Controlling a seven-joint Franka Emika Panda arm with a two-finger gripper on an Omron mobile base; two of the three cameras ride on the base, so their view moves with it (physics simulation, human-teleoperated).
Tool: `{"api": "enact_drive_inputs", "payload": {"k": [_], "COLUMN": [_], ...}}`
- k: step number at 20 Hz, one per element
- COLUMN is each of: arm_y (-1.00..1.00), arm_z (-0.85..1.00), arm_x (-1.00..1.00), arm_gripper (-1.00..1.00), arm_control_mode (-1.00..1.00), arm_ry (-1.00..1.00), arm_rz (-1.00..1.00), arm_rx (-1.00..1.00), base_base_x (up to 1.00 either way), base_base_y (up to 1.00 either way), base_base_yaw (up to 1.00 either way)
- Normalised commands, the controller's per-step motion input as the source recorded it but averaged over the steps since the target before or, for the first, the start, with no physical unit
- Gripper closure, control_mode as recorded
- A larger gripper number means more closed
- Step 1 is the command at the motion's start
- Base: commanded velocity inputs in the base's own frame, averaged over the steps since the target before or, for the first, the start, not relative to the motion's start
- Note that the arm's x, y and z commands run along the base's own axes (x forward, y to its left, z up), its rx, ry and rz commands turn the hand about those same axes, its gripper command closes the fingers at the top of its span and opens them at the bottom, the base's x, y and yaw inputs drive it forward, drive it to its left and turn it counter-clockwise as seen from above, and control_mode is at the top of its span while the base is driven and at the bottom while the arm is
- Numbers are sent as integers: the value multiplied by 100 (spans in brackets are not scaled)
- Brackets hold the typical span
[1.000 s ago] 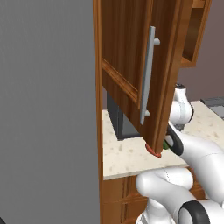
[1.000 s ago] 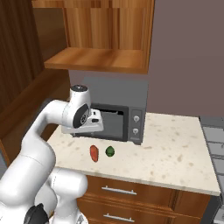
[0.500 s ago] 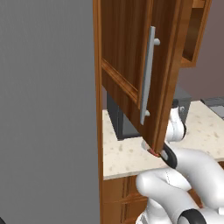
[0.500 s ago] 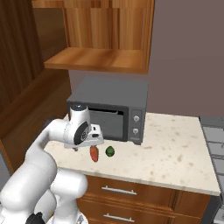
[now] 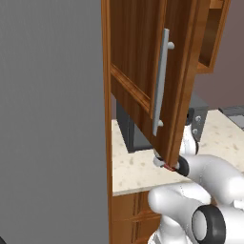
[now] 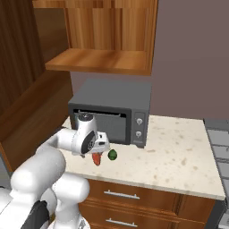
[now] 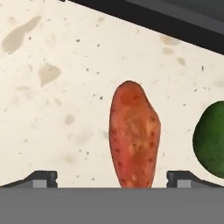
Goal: Pick the sweet potato, avocado from the counter and place them in the cabinet. Then close the cabinet.
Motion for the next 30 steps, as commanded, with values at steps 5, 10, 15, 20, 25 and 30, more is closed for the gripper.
{"api": "enact_drive_inputs", "payload": {"k": [5,10,15,20,25,30], "arm_y": [-14,0,-2,0,0,2], "arm_z": [-56,-75,-26,41,99,100], "arm_x": [24,13,-17,-85,-70,-26], "arm_gripper": [-100,-100,100,100,100,100], "arm_control_mode": [-100,-100,-100,-100,-100,-100], "arm_ry": [1,1,-1,-9,-18,-12], "arm_rz": [0,0,3,7,6,3], "arm_rx": [0,0,-1,-2,0,1], "base_base_x": [0,0,0,0,0,0], "base_base_y": [0,0,0,0,0,0], "base_base_yaw": [0,0,0,0,0,0]}}
